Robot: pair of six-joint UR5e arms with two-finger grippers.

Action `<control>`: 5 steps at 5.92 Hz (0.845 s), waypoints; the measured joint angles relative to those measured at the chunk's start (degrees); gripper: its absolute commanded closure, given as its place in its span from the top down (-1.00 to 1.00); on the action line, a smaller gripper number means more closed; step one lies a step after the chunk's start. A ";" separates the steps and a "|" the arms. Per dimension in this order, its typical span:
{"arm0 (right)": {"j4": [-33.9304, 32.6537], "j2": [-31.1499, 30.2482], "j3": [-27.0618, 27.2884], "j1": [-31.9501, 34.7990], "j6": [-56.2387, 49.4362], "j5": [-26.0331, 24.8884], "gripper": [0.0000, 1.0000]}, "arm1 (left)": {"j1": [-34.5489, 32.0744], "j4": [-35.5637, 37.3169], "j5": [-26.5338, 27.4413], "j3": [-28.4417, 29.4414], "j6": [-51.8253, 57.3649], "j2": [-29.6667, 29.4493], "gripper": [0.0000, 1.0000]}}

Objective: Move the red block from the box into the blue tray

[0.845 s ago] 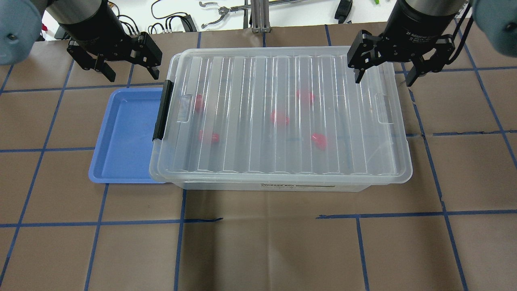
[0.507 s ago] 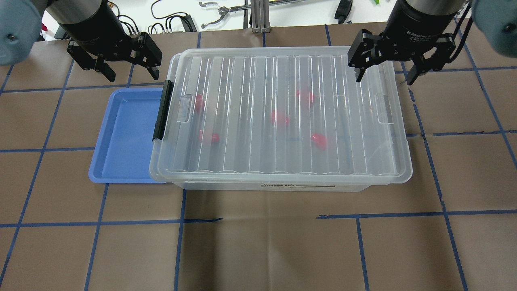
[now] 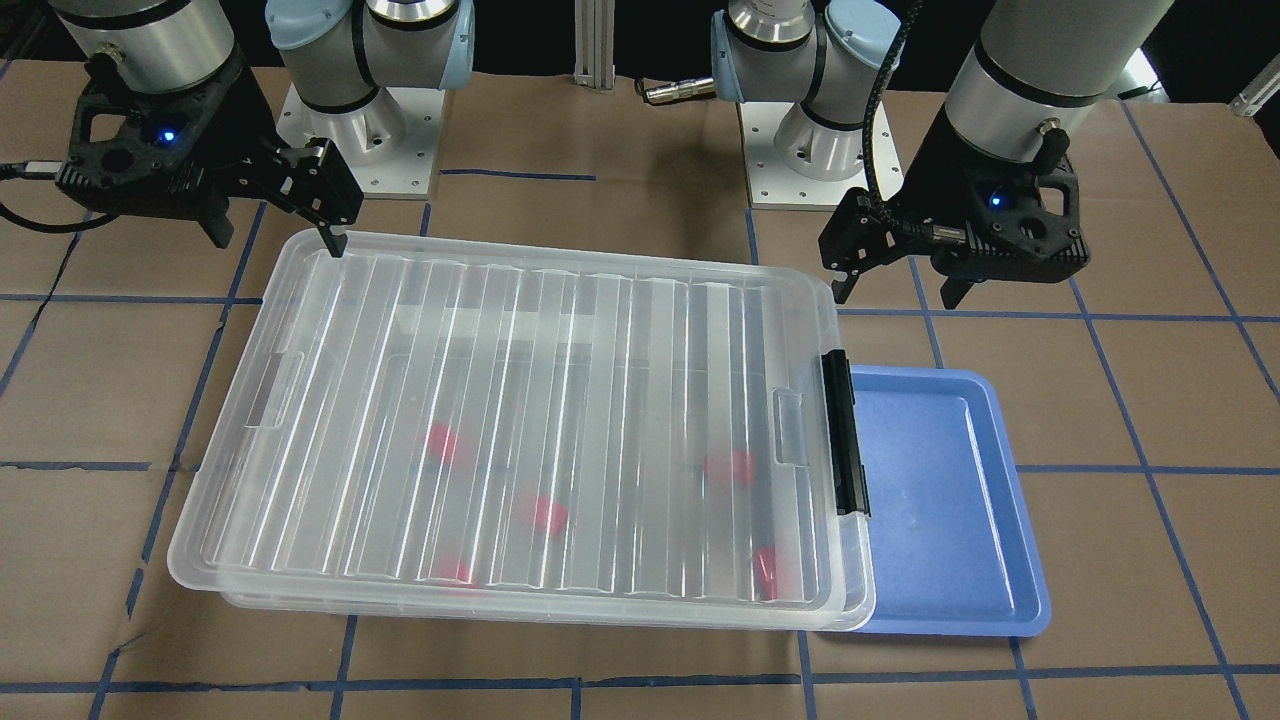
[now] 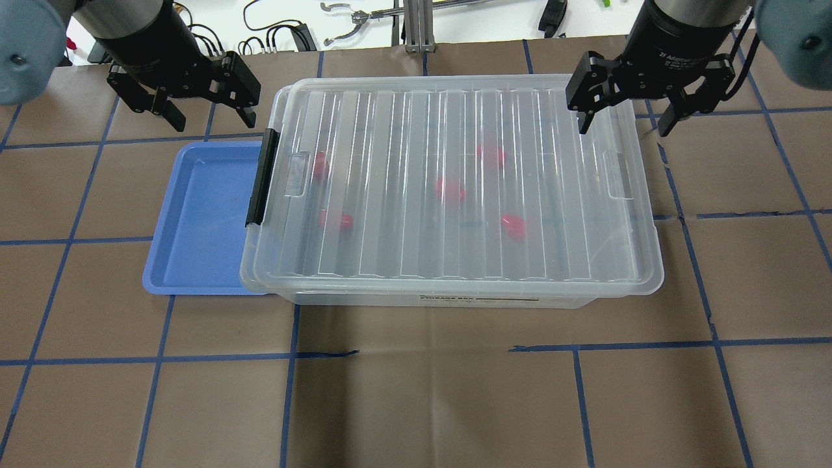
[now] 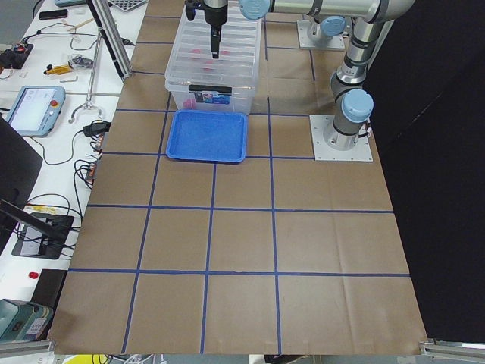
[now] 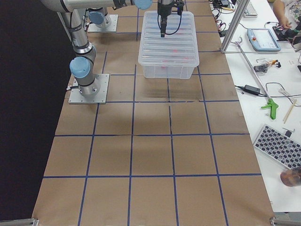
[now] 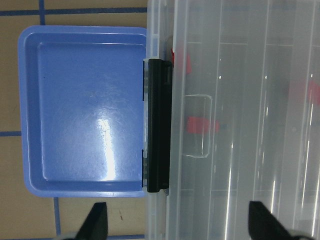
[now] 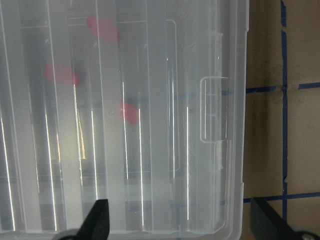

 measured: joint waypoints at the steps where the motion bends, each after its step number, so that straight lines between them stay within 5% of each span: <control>1: -1.92 0.08 1.73 -3.27 -3.54 0.18 1.00 | -0.02 0.00 0.00 0.00 0.00 0.00 0.97; 5: -22.11 0.12 19.84 -10.46 -9.45 0.24 1.00 | 0.00 0.00 0.00 -0.04 0.00 -0.01 0.97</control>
